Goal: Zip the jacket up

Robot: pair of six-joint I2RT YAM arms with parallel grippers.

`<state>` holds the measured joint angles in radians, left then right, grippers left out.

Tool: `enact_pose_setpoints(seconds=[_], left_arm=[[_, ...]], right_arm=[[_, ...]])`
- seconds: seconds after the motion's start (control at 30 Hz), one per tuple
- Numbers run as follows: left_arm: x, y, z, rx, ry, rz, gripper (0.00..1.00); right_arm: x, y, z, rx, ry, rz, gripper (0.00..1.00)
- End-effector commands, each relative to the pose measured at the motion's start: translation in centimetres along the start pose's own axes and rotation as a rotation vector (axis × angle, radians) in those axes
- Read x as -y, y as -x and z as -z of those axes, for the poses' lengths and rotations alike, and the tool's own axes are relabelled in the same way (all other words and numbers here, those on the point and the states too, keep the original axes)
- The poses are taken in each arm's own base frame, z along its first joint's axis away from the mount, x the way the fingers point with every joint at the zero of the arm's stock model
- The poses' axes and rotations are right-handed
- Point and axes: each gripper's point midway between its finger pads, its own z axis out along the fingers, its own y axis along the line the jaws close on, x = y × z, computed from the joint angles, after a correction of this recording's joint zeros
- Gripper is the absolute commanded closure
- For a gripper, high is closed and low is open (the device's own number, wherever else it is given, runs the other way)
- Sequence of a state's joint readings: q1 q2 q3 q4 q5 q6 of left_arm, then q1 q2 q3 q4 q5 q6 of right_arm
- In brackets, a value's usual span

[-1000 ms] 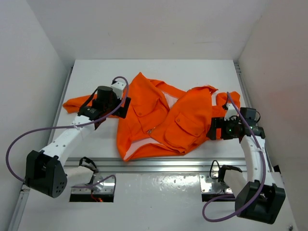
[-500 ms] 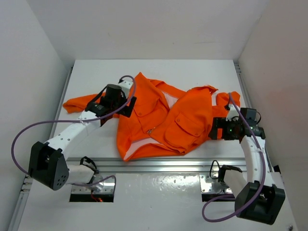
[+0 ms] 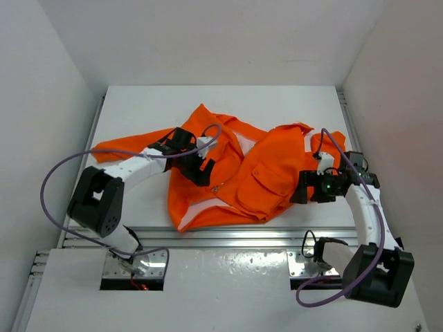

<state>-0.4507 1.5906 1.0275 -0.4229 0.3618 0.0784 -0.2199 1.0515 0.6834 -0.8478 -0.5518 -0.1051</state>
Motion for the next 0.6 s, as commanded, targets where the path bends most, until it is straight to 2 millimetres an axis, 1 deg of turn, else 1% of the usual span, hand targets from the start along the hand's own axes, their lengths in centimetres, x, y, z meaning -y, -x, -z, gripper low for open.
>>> enact_pose_setpoints(seconds=[0.0,0.07,0.1,0.17,0.2,0.23,0.27,0.33,0.37,0.43,0.53,0.57], left_arm=[[2.3,3.5,-0.4,0.072,-0.144,-0.064,0.22],[2.5,4.0,-1.0,0.075,-0.175,-0.064,0.28],[2.8,4.1,-1.7,0.067,-0.198,-0.077,0.32],[2.8,4.3,-2.2,0.062,-0.210,-0.074,0.34],[3.4,4.4,-2.5,0.058,-0.230,-0.082,0.34],[3.2,4.8,-2.7,0.062,-0.230,-0.093,0.36],[3.7,4.2,-3.5,0.039,-0.251,-0.090,0.37],[4.1,4.9,-3.9,0.045,-0.266,-0.111,0.37],[4.0,4.6,-4.2,0.036,-0.268,-0.106,0.37],[4.4,4.9,-4.8,0.032,-0.283,-0.112,0.38],[4.3,5.1,-5.4,0.027,-0.295,-0.108,0.38],[4.7,5.0,-5.5,0.026,-0.300,-0.124,0.38]], right_arm=[[-1.4,1.8,0.6,0.039,0.063,0.025,0.03],[-1.5,1.9,0.6,0.030,0.073,0.016,0.03],[-1.6,1.9,0.6,0.026,0.079,0.015,0.03],[-1.5,2.0,0.6,0.021,0.082,0.013,0.03],[-1.5,2.0,0.6,0.019,0.082,0.010,0.03],[-1.6,1.9,0.6,0.013,0.086,0.011,0.03],[-1.6,2.0,0.6,0.011,0.086,0.011,0.03],[-1.6,2.0,0.6,0.010,0.086,0.010,0.03],[-1.6,1.9,0.6,0.009,0.085,0.011,0.03],[-1.6,1.9,0.6,0.006,0.087,0.008,0.03],[-1.5,1.8,0.6,0.002,0.083,0.006,0.03],[-1.5,1.8,0.5,0.002,0.086,0.009,0.03]])
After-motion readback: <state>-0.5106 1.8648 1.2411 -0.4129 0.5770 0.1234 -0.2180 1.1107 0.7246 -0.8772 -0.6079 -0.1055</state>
